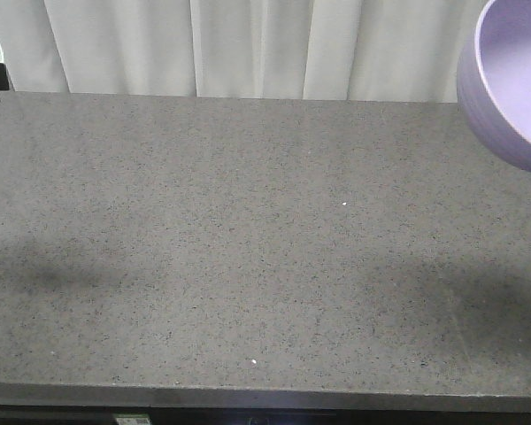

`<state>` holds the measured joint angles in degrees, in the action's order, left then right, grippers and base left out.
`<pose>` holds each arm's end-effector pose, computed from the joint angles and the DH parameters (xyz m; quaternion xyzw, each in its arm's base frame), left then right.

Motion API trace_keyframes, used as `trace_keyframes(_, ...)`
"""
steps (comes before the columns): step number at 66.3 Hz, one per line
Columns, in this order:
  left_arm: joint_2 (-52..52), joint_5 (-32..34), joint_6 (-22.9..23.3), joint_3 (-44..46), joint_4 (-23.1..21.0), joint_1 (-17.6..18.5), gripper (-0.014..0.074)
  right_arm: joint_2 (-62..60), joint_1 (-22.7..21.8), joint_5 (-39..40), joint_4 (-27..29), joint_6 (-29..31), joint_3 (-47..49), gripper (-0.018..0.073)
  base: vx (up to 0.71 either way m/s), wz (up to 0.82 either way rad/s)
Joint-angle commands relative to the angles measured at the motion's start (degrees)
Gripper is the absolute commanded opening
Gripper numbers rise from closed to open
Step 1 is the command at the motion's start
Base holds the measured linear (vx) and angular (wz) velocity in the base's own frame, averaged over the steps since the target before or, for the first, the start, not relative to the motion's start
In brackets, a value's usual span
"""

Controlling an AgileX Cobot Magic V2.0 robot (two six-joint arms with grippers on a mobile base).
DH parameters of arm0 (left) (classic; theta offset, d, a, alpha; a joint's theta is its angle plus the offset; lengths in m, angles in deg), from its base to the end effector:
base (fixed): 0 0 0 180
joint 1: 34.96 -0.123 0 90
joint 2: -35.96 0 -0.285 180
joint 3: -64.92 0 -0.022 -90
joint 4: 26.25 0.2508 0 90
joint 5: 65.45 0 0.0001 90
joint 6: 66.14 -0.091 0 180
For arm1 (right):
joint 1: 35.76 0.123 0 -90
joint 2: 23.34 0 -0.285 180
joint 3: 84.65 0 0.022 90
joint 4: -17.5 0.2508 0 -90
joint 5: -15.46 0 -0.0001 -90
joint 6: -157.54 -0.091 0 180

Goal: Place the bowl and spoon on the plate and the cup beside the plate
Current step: 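Hold the spoon and bowl raised above the counter, then turn the base away from the counter carrying spoon and bowl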

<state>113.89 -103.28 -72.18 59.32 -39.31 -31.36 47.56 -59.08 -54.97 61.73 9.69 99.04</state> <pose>0.2633 -0.0292 0.4058 0.0288 0.8669 -0.0944 0.4886 0.1901 -0.0168 0.4648 -0.0770 0.8605 0.1773 0.4714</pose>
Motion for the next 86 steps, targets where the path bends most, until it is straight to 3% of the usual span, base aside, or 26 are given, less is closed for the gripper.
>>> trace_keyframes(1,-1.54,3.40,0.15,1.31,-1.08,0.16,-0.0006,-0.95,-0.10,2.65,2.84,0.50,1.57,-0.0004,0.00,0.00)
trace_keyframes(86,-1.54,3.40,0.15,1.31,-1.08,0.16,-0.0006,-0.95,-0.10,2.42,2.84,0.50,1.57,-0.0004,0.00,-0.05)
